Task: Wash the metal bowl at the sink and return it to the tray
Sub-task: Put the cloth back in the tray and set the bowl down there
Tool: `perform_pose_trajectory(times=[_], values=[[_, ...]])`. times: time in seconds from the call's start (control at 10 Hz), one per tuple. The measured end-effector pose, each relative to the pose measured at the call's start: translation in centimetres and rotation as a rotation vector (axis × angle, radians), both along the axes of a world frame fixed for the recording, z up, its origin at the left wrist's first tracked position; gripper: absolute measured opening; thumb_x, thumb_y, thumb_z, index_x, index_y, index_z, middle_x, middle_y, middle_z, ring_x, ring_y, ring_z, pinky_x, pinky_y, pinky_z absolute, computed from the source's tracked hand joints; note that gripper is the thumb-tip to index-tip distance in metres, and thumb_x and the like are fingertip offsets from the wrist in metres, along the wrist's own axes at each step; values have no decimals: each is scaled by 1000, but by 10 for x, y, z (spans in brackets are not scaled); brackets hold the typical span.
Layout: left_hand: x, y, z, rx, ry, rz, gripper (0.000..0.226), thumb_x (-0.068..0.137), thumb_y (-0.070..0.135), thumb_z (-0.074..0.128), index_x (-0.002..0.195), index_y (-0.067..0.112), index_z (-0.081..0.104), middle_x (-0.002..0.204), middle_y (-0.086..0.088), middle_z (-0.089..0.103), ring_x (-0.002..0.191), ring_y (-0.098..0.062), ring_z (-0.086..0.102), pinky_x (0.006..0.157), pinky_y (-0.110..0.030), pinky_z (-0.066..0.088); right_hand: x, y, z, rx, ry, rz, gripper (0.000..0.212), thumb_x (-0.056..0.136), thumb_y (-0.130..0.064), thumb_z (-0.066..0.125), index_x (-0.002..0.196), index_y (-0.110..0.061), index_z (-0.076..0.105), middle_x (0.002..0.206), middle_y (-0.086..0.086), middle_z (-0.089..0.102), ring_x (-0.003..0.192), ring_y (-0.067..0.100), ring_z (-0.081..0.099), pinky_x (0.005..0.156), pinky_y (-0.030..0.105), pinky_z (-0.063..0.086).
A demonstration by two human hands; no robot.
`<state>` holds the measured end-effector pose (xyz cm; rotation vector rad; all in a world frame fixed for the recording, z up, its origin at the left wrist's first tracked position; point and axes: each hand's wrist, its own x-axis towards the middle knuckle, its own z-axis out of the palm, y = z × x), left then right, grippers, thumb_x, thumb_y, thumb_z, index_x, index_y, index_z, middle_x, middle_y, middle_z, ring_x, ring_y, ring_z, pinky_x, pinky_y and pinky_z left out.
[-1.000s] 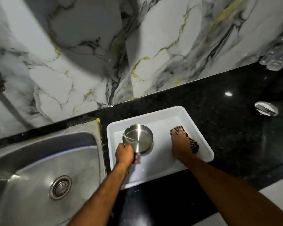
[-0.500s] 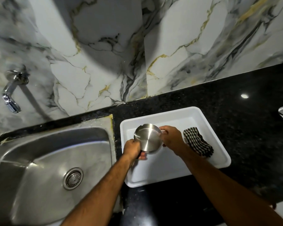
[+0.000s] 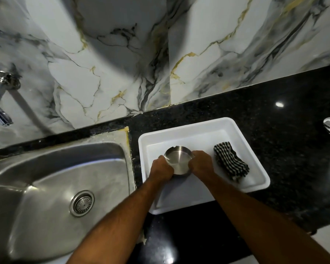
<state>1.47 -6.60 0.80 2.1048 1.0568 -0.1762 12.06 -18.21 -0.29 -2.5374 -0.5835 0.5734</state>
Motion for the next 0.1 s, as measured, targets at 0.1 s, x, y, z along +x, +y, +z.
perform_pose_trajectory(times=[0.1], values=[[-2,7,9,28,9,-34,25,83,14,56,97,-2,69,102,-21,73,94,-34,68,81,-36,57,-4,7,13,-26,41,-120,22,79,-10,64,98,-1,66,109,15,70,104,33,66,74,27,43]])
